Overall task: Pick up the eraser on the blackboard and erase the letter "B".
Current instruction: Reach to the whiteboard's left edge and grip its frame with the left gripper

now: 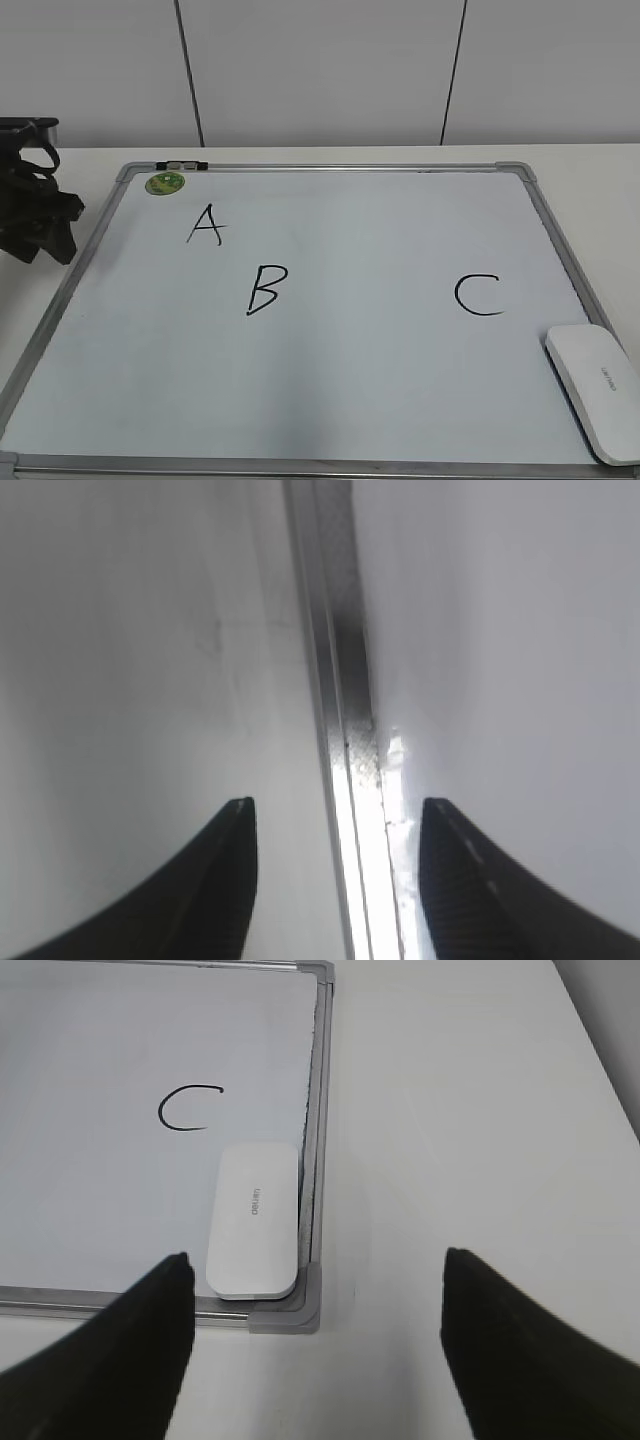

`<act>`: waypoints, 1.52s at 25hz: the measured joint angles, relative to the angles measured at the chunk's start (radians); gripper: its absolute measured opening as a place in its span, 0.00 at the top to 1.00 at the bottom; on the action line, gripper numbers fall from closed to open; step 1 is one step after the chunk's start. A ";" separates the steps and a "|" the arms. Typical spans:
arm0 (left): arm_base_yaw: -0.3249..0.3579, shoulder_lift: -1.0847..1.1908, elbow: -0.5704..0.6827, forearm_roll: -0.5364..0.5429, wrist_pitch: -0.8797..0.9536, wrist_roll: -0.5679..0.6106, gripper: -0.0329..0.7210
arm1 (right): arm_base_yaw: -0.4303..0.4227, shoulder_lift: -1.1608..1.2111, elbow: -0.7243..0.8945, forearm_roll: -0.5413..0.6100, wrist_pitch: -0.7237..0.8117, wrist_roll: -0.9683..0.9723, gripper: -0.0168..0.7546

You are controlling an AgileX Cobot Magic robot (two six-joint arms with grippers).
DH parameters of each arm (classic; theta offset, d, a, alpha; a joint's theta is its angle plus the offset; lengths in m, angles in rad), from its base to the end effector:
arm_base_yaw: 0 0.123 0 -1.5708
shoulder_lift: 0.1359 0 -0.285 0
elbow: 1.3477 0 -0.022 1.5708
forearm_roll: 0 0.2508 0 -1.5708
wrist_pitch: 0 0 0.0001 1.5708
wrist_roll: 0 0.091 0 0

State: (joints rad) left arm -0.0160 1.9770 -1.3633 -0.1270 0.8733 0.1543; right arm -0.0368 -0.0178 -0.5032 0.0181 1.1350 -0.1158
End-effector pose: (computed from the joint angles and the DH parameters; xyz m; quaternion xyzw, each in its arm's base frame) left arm 0.3904 -0.0151 0.1709 0.0482 0.9938 -0.0459 0.0886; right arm -0.0111 0.0019 0.2721 -0.0350 0.8661 -0.0290 0.4978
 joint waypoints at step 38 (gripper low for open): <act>0.043 0.186 -0.147 -0.081 0.055 0.060 0.64 | 0.000 0.000 0.000 0.000 0.000 0.000 0.22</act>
State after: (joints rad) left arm 0.0268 2.1626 -1.5099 -0.2080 0.9278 0.2147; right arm -0.0368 -0.0178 -0.5032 0.0181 1.1350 -0.1158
